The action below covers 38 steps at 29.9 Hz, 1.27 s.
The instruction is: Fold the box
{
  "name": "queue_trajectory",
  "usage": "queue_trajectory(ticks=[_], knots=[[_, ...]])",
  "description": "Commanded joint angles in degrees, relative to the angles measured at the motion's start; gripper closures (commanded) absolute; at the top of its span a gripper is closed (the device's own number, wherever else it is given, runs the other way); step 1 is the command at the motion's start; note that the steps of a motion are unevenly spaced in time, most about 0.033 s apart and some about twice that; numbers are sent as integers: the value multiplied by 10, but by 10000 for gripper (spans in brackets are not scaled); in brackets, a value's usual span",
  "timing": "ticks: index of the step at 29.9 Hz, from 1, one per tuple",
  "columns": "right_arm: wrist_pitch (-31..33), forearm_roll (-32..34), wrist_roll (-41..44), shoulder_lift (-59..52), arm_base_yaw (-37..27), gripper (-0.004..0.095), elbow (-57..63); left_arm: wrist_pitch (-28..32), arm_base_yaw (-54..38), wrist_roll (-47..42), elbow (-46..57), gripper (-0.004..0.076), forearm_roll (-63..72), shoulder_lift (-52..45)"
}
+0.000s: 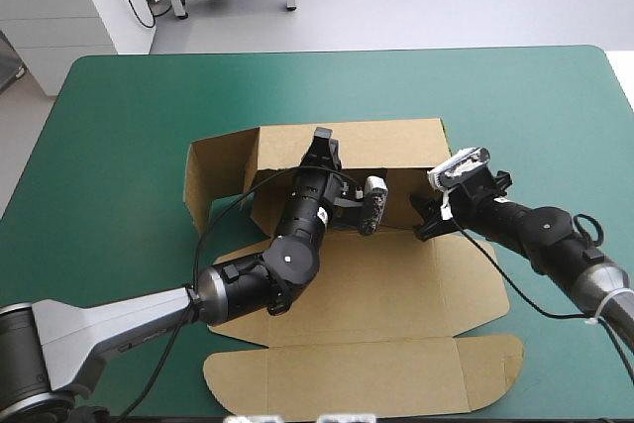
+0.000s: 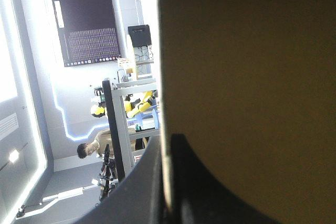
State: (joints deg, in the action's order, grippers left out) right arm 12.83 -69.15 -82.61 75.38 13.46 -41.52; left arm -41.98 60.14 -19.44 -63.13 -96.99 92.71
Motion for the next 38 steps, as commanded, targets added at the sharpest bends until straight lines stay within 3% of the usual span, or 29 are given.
queue_trajectory(ticks=[1, 4, 6, 8, 12, 21, 23, 26, 29, 31, 38], knots=[[-120, -52, -5, -16, 39, 288, -13, -2, 3, -1, -13, 731, -26, -22], [-195, -85, -5, -16, 64, 307, -13, -2, 3, -18, -13, 731, -26, -22], [-203, -86, -4, -16, 67, 371, -13, -2, 3, -18, -13, 731, -26, -22], [-200, -86, -4, -16, 67, 506, -13, -2, 3, -18, -13, 731, -26, -22], [-184, -95, -3, -18, 67, 928, -11, -2, 3, -18, -13, 731, -26, -22], [-171, -102, -4, -17, 67, 914, -11, -11, 3, -18, -13, 719, -28, -22], [-170, -102, -4, -17, 67, 914, -11, -12, 3, -18, -13, 668, -30, -22], [-174, -101, -4, -16, 67, 914, -11, -12, 3, -18, -13, 491, -33, -22], [-183, -101, -13, -16, 67, 914, -12, -13, 3, -18, -13, 255, -38, -22], [-205, -101, -18, -16, 67, 914, -13, -13, 3, -22, -13, 160, -46, -22], [-250, -73, -24, 10, 66, 924, -55, -78, 63, -22, -13, 177, -52, -22]])
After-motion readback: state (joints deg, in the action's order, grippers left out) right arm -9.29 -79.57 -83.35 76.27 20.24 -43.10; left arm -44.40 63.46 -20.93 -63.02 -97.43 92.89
